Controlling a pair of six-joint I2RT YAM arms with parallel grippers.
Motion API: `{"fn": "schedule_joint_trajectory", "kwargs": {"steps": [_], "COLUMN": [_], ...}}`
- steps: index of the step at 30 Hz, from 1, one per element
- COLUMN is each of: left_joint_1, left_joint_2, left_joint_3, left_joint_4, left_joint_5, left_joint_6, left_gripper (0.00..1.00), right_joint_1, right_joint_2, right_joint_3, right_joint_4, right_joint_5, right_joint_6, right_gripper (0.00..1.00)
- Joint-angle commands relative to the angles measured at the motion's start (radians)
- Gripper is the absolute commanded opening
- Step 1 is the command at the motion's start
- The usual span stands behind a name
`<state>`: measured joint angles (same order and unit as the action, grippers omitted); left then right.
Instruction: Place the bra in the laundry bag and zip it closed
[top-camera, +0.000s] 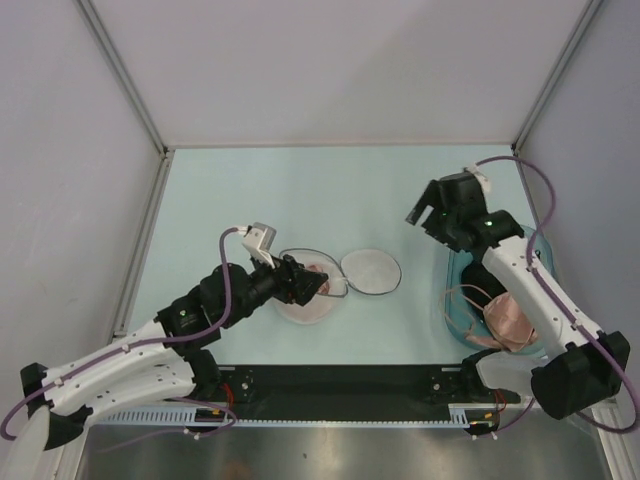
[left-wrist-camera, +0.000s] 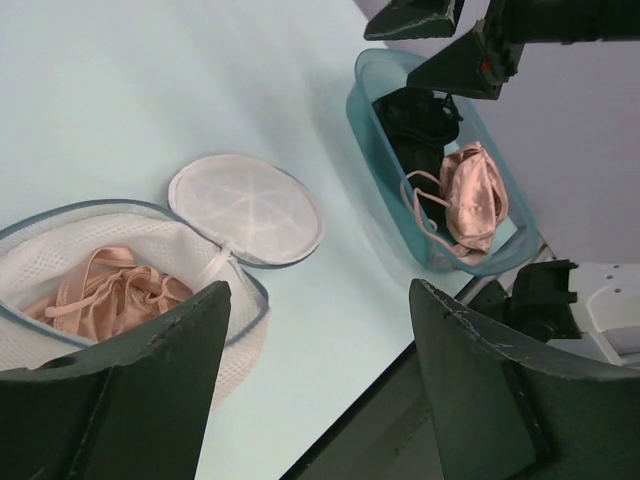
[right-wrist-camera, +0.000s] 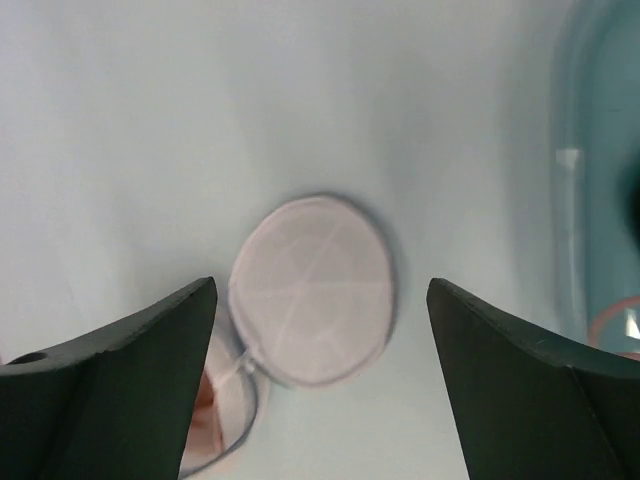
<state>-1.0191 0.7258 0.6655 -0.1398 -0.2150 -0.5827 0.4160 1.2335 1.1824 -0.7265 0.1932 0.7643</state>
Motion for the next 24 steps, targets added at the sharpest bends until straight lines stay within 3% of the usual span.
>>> {"fn": "schedule_joint_trajectory", "kwargs": {"steps": [1,6,9,13,17,24], "left_joint_1": [-0.003,0.004,0.042,0.074,0.1,0.129], "left_joint_2": [-0.045,0.018,0.063,0.063,0.049,0.05], "left_joint_3": [0.0,0.064,0.097,0.086,0.082,0.101], "left_joint_4": [-0.011,-0.138,-0.193,-0.19,-0.185,-0.205], "left_joint_5": [0.003,-0.084,-0.006,0.065,0.123,0.184], "left_joint_6": [0.001,-0.035,-0.039,-0.037,-0.017,0.004], "left_gripper": [0.77,0.78,0.79,0.79,0.79,0.78], "right_joint_1": [-0.245,-0.514,-0.581,-0.571,-0.523,-0.465], "right_joint_2": [-0.095,-0.112,-0.112,-0.146,-0.244,-0.364], "right_joint_3": [-0.096,-0.225,-0.285,-0.349,-0.444,-0.51], "right_joint_4": [-0.008,0.053,0.096,0.03,-0.033,-0.142], "right_joint_5": [0.074,0.038,0.034,0.032,0.006,0.091], "right_joint_6": [0.03,0.055,0.05,0.134,0.234,0.358], "right_gripper": [0.91,0.91,0.89,0.75,0.76,0.77]}}
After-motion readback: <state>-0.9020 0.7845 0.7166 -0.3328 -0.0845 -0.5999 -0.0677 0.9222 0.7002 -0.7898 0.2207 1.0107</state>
